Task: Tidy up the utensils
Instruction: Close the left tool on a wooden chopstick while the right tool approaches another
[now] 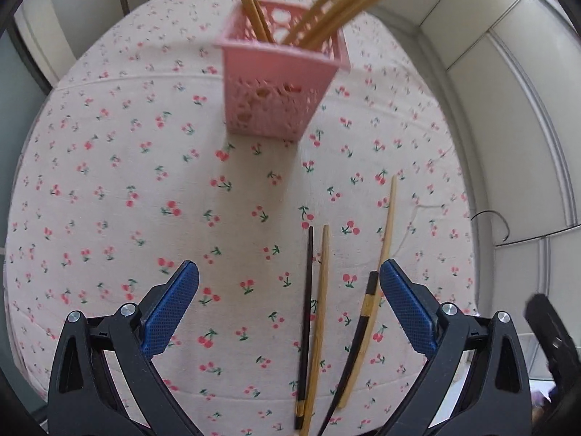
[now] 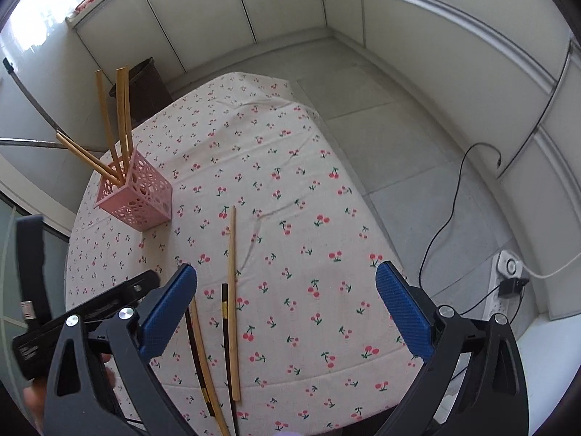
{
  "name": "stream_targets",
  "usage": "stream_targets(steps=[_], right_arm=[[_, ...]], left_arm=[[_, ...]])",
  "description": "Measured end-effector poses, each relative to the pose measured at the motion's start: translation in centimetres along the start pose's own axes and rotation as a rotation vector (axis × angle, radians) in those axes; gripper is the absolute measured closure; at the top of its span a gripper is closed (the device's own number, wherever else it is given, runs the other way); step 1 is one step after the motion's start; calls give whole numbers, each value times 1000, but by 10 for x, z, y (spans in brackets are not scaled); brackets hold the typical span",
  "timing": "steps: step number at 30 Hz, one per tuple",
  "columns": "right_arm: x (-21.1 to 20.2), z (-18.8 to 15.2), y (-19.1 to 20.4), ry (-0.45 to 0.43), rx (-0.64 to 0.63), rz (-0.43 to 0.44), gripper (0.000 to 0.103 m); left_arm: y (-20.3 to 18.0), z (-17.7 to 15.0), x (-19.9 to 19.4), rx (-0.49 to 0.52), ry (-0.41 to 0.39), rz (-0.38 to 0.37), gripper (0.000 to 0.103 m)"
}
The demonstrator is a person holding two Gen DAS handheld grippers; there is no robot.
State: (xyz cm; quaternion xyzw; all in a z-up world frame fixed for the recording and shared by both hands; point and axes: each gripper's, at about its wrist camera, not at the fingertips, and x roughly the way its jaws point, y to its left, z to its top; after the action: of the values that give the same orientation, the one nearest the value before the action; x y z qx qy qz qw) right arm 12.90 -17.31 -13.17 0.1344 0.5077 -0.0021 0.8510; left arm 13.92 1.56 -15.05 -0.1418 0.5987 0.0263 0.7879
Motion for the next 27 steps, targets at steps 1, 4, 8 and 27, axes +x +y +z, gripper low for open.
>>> stream_targets(steps=[1,4,8,27], right_arm=[[0,0,-3,8,10,6,7],[-1,1,-12,25,44,24,7],[1,2,-21,54,85,63,7],[7,0,-26,93,102,81,7]], left_arm=[[-3,-1,5,6,8,7,8],[-3,-3,10,-7,18,-16,15],[-2,-3,16,3,25,13,35],[-18,-4,28,32,60,-185,90]])
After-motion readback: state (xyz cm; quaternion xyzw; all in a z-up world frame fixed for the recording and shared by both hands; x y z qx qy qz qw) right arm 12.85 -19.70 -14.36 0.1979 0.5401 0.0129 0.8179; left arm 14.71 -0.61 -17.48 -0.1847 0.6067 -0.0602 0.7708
